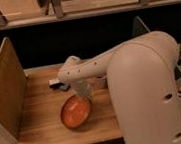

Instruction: Drag the ceramic bowl in a circle

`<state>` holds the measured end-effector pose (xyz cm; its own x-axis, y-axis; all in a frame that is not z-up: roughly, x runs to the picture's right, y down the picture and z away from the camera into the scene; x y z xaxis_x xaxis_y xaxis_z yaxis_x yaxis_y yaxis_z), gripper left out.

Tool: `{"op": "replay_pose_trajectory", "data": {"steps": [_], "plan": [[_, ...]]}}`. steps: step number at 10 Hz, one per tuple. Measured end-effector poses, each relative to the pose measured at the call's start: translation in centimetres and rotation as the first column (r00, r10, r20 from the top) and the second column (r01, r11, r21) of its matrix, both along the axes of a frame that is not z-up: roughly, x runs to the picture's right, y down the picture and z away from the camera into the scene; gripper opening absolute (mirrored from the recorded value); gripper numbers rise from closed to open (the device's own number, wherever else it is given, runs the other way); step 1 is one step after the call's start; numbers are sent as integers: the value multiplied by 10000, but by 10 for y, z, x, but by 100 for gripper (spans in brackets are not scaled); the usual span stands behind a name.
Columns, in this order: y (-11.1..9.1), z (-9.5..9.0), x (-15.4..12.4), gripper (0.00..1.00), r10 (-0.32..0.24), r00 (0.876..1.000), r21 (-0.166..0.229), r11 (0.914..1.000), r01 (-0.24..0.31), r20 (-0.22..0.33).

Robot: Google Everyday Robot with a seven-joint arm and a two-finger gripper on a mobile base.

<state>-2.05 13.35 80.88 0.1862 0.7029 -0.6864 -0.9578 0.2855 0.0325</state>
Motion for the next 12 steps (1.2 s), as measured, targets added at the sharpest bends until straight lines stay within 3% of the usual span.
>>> {"op": "replay_pose_trajectory", "data": {"steps": [3,6,9,10,12], "plan": [[-19,24,-9,0,-276,9992,247,9993,269,272],[-39,44,-47,0,-728,9904,548,9963,667,1172],[-43,50,-98,0,-1241,9647,629,9917,1124,2323],[-34,43,-122,0,-1336,9485,507,9910,1242,2873],[-19,33,-131,0,-1464,9373,296,9891,1445,3162]]}}
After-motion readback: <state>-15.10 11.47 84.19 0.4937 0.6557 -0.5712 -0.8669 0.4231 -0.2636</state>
